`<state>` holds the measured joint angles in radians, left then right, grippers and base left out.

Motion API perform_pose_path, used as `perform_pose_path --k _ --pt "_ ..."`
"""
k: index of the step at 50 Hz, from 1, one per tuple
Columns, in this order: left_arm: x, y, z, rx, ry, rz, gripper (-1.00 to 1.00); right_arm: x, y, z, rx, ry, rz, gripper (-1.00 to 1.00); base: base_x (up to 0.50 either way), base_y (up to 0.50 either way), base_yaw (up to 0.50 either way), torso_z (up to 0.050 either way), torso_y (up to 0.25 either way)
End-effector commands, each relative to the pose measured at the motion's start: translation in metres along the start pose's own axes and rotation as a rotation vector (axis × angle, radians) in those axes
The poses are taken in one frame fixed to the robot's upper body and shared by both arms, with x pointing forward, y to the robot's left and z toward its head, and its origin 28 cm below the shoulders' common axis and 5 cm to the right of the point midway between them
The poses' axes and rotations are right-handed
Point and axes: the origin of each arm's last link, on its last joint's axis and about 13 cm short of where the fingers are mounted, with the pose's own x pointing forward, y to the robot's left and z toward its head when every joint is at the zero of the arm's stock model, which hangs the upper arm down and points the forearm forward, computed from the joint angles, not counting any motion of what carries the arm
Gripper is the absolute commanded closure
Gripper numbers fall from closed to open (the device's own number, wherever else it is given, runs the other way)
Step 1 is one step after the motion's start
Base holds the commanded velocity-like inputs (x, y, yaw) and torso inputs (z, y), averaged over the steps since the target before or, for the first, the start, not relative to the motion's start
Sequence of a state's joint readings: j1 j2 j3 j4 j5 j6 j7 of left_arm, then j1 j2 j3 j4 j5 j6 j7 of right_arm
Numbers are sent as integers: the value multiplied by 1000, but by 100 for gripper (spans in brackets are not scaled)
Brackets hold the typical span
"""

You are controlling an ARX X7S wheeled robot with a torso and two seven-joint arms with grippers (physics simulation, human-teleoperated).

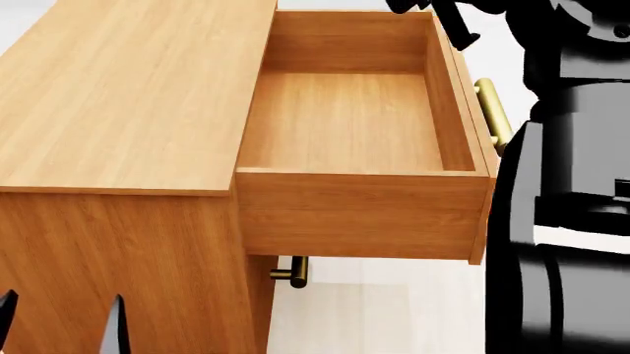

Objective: Put the bowl on top of the cabinet.

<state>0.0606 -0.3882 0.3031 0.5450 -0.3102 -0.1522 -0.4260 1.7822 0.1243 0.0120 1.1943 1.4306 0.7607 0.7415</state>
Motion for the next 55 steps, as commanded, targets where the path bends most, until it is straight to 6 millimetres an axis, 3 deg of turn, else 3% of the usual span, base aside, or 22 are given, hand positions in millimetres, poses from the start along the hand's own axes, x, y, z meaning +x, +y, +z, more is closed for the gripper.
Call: perform_pose_path --k 1,12,18,19,43,55 --pt "4 1 1 -6 -28 21 -100 13 30 -36 -23 82 -35 100 0 0 0 0 0" --pt "5 3 2 -14 -30 27 -100 18 41 -54 -17 119 -52 100 0 0 0 0 0" --pt "5 1 -2 -13 -17 17 -100 19 50 -60 0 105 -151 100 0 0 0 0 0" --pt "5 1 5 -15 -18 16 -100 19 51 -62 12 108 -160 100 0 0 0 0 0" --pt "6 8 12 -41 -32 41 -100 4 75 -74 -72 80 -313 100 0 0 0 0 0" --pt "6 10 15 -43 -40 48 -100 6 73 -81 -84 99 -324 100 0 0 0 0 0"
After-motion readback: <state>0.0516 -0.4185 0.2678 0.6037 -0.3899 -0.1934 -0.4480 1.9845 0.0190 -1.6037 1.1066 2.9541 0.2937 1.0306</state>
